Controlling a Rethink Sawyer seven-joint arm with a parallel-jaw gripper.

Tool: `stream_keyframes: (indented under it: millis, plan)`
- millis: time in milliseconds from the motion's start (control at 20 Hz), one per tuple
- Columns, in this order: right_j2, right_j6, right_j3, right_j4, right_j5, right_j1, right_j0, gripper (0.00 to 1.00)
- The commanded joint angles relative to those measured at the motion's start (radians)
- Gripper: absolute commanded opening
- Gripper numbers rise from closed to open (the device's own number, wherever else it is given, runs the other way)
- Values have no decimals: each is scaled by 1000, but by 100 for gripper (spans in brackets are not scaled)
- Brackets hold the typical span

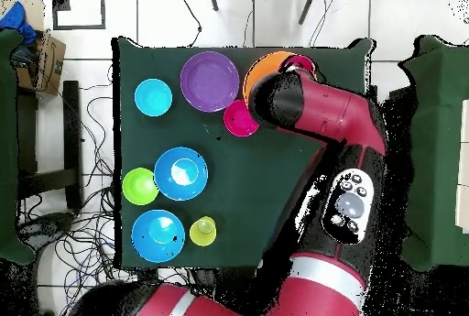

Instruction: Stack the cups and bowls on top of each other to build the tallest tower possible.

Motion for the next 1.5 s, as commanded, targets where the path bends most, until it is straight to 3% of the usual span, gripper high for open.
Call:
stream_keyframes:
  millis: [50,700,1500]
  plan:
    - [26,211,-30,39,-48,104,26,0]
    - [51,177,7,80,-65,105,12,0]
    - [67,198,54,130,-157,128,21,0]
